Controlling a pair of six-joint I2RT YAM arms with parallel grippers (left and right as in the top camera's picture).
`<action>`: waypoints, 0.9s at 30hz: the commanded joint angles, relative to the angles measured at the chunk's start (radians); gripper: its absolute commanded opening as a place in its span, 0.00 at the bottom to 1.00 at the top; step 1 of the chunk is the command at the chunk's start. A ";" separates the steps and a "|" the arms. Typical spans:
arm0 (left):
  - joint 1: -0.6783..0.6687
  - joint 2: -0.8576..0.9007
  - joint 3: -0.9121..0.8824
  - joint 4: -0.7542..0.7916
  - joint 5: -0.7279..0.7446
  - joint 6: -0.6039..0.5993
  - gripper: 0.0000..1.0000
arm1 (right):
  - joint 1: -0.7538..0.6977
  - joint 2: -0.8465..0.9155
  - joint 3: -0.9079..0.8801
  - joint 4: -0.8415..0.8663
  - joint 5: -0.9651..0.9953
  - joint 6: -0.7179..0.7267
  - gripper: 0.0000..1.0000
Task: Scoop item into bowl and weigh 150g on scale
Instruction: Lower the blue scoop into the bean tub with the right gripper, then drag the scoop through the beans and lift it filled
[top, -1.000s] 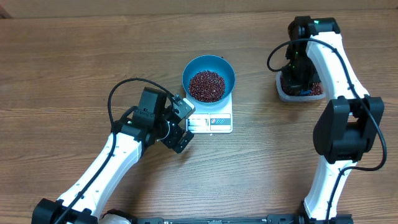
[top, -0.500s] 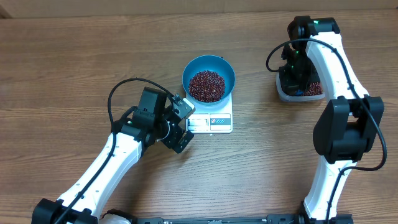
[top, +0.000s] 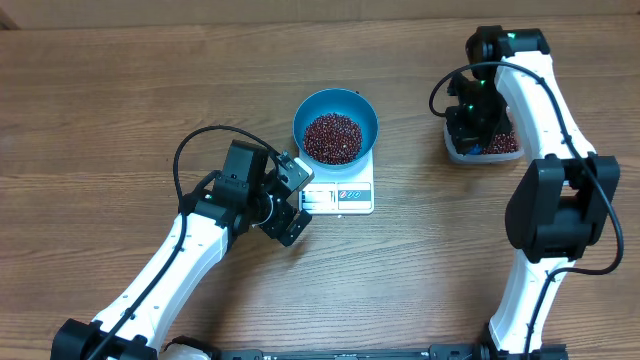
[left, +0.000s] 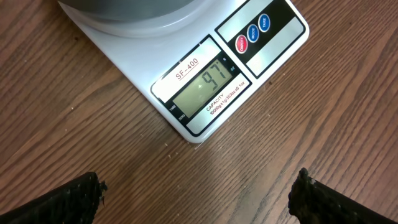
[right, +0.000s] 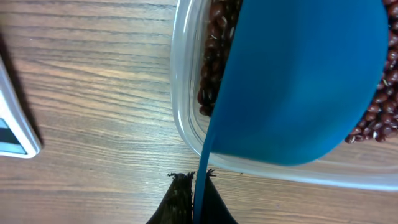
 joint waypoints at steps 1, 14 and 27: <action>-0.006 0.005 -0.005 0.003 0.008 0.008 0.99 | -0.005 -0.001 -0.007 0.000 -0.154 -0.072 0.04; -0.006 0.005 -0.005 0.003 0.008 0.008 1.00 | -0.177 -0.005 -0.006 -0.008 -0.411 -0.156 0.04; -0.006 0.005 -0.005 0.003 0.008 0.008 0.99 | -0.336 -0.005 -0.006 -0.014 -0.590 -0.215 0.04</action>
